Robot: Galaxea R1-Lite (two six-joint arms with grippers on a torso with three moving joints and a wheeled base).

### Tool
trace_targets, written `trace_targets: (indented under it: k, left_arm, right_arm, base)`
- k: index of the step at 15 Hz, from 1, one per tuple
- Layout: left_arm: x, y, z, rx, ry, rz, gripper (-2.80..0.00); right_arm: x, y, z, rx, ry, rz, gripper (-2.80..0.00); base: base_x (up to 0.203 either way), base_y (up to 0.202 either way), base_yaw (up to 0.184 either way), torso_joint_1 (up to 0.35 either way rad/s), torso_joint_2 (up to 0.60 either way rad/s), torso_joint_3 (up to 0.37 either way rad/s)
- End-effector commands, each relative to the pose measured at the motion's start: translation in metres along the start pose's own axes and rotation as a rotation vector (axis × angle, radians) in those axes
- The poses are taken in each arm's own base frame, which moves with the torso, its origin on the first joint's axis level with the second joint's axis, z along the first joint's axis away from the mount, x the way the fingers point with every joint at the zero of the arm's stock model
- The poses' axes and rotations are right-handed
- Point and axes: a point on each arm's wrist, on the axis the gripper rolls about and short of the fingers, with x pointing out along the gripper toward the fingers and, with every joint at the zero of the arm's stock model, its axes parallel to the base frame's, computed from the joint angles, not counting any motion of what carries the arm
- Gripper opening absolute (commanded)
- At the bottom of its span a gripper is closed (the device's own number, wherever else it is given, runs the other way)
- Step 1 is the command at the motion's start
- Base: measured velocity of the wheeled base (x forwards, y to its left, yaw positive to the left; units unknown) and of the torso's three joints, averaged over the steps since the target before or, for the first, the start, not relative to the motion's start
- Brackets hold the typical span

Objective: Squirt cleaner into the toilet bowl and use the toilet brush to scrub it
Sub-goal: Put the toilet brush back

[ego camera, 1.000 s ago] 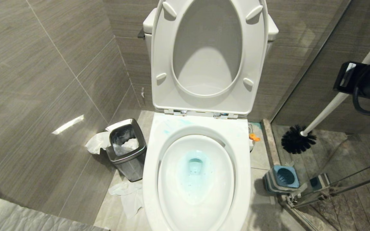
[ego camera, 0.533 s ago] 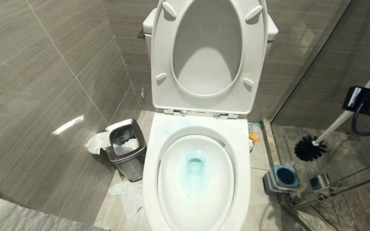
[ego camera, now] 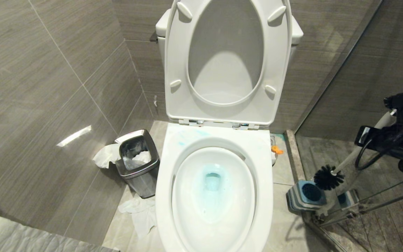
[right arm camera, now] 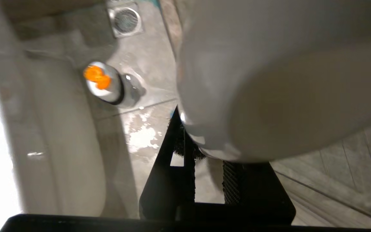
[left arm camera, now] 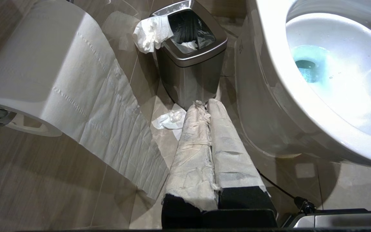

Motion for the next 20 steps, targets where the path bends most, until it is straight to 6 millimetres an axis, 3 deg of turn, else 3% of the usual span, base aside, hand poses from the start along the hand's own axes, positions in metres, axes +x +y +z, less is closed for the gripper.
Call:
trace_targets:
  k: [1, 5, 8, 20]
  left_arm:
    - [0.000, 0.000, 0.000, 0.000, 0.002, 0.000, -2.80]
    - [0.000, 0.000, 0.000, 0.000, 0.002, 0.000, -2.80]
    - [0.000, 0.000, 0.000, 0.000, 0.002, 0.000, -2.80]
    - [0.000, 0.000, 0.000, 0.002, 0.002, 0.000, -2.80]
  right_arm:
    - [0.029, -0.003, -0.019, -0.013, 0.073, -0.039, -2.80]
    - [0.072, 0.003, -0.043, -0.045, 0.108, -0.049, -2.80]
    - [0.092, 0.010, -0.041, -0.049, 0.059, -0.033, -2.80]
    - [0.096, 0.010, -0.047, -0.056, 0.078, -0.038, -2.80]
  base:
    - [0.000, 0.000, 0.000, 0.000, 0.00, 0.000]
    - [0.000, 0.000, 0.000, 0.000, 0.00, 0.000]
    - [0.000, 0.000, 0.000, 0.000, 0.00, 0.000]
    - [0.000, 0.000, 0.000, 0.000, 0.00, 0.000]
